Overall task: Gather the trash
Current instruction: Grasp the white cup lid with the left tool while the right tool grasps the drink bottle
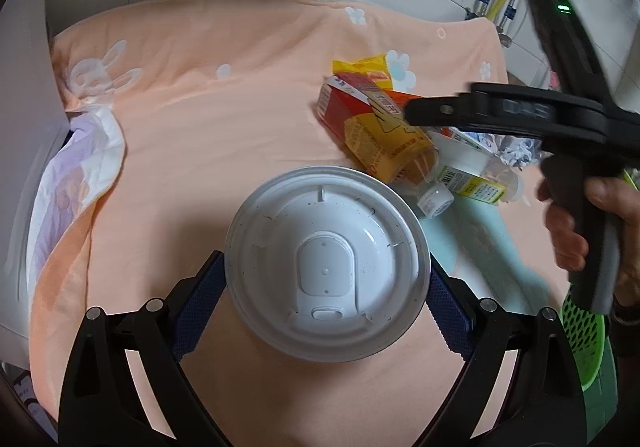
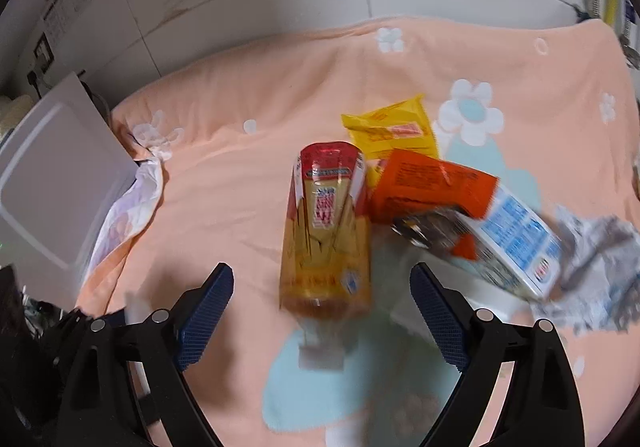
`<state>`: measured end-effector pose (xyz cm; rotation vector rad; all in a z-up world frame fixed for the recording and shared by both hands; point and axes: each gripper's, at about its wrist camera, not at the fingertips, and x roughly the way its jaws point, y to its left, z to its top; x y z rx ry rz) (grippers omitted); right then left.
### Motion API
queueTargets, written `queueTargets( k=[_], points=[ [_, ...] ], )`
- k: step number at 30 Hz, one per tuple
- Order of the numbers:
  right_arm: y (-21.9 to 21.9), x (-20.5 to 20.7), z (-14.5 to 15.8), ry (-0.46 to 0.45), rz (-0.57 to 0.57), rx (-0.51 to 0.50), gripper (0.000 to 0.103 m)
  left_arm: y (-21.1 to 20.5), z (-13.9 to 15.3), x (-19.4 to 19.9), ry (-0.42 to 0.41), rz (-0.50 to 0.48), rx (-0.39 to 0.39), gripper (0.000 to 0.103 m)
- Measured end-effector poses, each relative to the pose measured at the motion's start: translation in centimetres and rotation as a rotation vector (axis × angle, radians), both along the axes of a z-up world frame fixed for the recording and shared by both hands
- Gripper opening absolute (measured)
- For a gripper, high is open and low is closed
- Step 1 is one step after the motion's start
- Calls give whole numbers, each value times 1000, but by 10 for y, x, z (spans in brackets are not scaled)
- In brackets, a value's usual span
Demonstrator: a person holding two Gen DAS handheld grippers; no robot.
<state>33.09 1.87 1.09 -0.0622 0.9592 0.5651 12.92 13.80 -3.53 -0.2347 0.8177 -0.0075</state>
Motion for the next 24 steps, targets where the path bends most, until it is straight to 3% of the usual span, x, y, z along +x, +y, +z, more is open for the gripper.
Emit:
queueTargets(
  k=[12,24],
  points=[
    [31,39,-32,46,-18,-110,86,8,-3,-12,-6,34,-23,92],
    [45,51,-54,80,-22,-166,74,16,-8,-15,-10,44,-45,92]
  ],
)
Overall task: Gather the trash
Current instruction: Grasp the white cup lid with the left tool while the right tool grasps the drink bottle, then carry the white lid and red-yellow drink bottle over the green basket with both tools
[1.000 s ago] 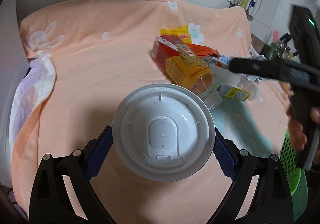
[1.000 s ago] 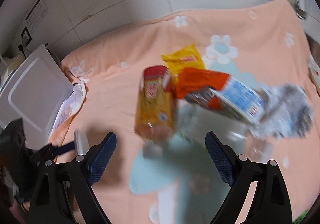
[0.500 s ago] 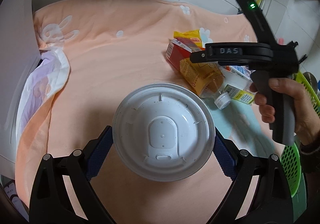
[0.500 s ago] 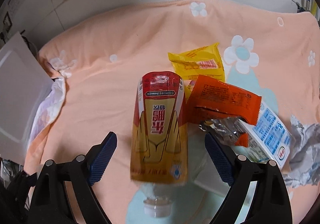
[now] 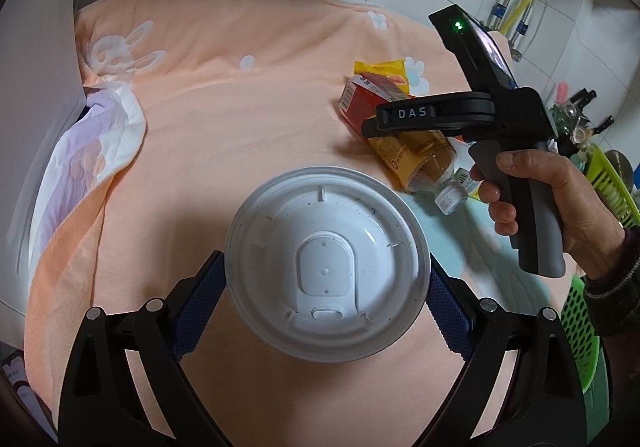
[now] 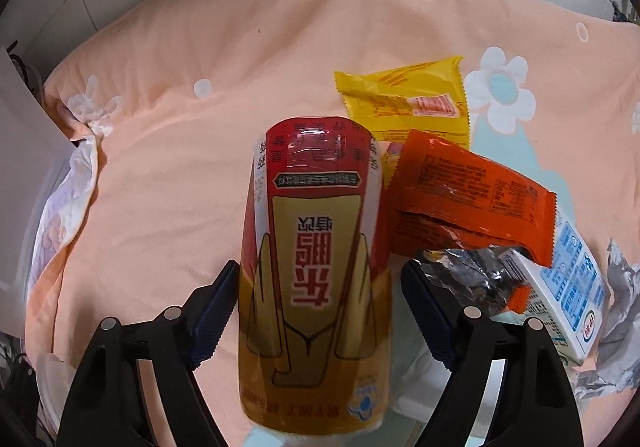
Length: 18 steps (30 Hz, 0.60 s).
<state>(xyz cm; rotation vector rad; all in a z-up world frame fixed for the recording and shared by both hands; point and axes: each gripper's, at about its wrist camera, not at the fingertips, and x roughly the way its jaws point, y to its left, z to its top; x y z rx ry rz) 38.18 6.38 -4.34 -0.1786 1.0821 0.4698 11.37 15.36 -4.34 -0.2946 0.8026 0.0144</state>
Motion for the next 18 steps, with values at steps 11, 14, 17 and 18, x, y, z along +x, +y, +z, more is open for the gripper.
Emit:
queueTargets(
  k=[11,14,17,18],
  points=[
    [11,-12,-2,-50,20,-61,62,4,-3,-4,-2,10,-9,92],
    [9,-19,5,-72,32,-53,62,4,-3,-4,-5,11,-14,92],
    [5,-29,15,-92,38,-29,62,5,-3,-5,-9,11,-18,92],
    [3,-32,18,-98,40,-22,62,6,-2,-6,-10,9,-20,92]
  ],
)
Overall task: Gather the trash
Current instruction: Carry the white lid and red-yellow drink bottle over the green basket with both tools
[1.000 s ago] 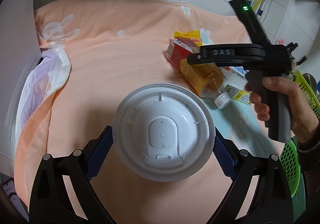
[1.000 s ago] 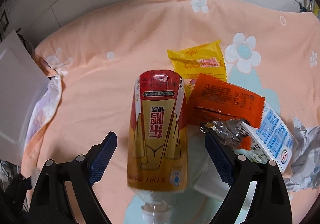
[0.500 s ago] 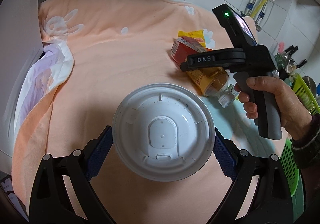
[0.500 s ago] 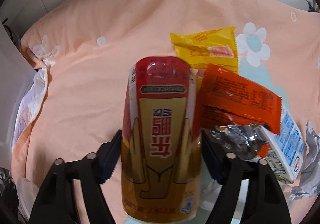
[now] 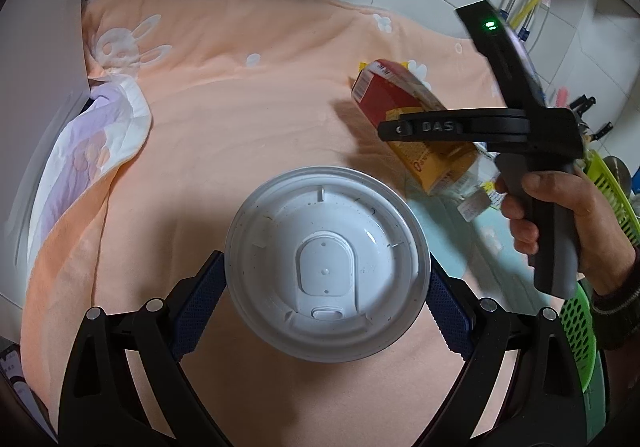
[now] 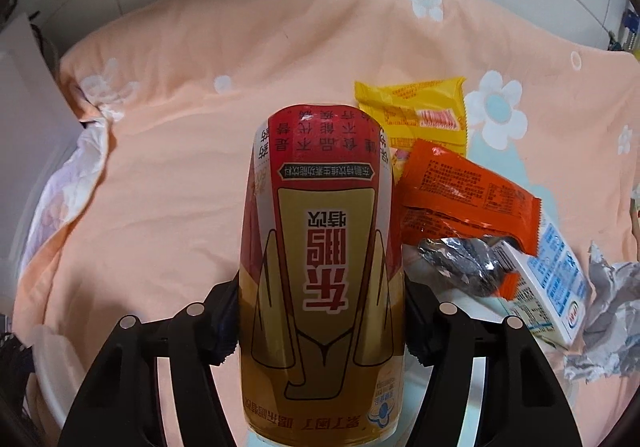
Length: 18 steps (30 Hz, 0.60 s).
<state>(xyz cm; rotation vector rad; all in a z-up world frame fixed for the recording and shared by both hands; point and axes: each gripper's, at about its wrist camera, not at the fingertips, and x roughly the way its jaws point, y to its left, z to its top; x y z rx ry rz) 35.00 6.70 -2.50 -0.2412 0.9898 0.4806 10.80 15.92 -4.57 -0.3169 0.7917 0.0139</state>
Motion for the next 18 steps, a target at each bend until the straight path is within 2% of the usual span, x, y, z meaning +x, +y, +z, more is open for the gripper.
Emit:
queueTargets(
  k=[10,18],
  points=[
    [-34,-44,41,-61,-15,84,62,-8,8,-5,-26,-26,-13,92],
    [-83,-87,70,-121,-58,135,62,-32,17,-7,-44,-70,-11,92]
  ],
)
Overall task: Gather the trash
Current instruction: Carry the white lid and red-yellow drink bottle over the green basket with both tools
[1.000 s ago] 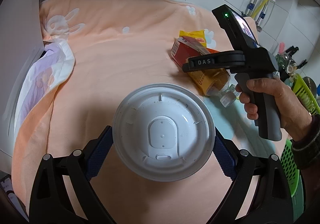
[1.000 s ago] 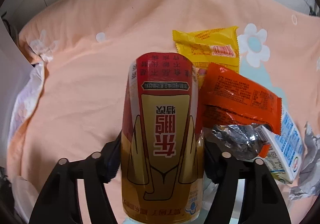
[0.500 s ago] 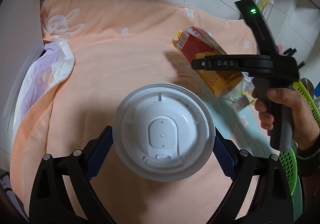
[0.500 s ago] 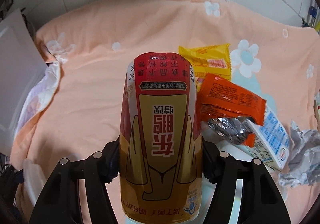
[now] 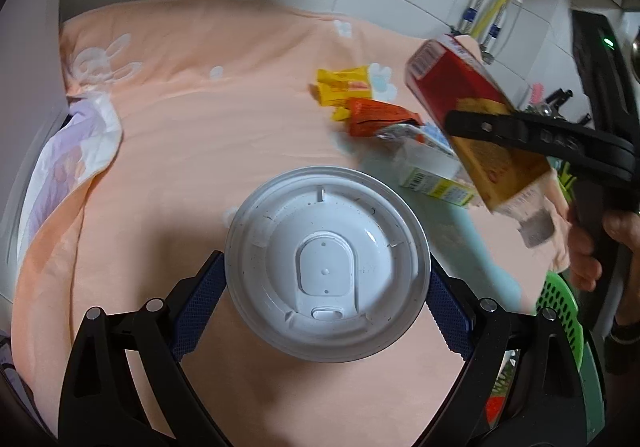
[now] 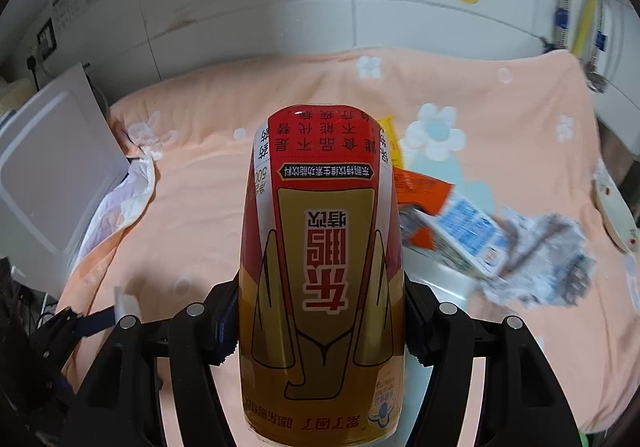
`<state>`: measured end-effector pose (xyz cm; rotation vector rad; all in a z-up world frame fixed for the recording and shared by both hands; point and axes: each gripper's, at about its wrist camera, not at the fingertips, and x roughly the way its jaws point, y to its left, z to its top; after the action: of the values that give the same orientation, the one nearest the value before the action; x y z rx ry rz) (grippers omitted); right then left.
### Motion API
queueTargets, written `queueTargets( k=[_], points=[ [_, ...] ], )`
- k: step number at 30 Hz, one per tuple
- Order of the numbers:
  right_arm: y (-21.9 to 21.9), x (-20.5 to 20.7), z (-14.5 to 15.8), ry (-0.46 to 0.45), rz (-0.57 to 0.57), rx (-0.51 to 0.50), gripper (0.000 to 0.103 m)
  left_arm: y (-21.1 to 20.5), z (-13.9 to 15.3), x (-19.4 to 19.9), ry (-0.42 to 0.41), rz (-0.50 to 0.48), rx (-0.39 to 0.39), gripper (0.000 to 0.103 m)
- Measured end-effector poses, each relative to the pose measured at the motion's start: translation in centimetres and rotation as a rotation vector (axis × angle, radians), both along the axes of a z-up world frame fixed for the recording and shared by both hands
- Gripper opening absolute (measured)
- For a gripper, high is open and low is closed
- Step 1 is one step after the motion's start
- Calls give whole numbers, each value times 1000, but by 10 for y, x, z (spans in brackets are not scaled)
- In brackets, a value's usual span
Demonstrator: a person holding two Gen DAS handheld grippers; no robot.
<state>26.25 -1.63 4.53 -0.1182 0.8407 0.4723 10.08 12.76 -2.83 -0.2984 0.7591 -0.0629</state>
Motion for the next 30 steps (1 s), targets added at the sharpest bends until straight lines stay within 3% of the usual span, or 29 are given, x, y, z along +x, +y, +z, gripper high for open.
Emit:
queueTargets(
  k=[7,15,26,30],
  points=[
    [-64,-46,3,-26,-79,26,62,-34,10,-2,-17,-64,6,92],
    [-166,-97,-13,-15,-242,46,62,-99,16,2,-21,-202,13,92],
    [-295,-150,-61,47,-518,49,62,-211,8,13,15,-431,30,92],
    [-328,-162,-94,107,-589,11,62,-242,5,15,26,-495,42,92]
  ],
)
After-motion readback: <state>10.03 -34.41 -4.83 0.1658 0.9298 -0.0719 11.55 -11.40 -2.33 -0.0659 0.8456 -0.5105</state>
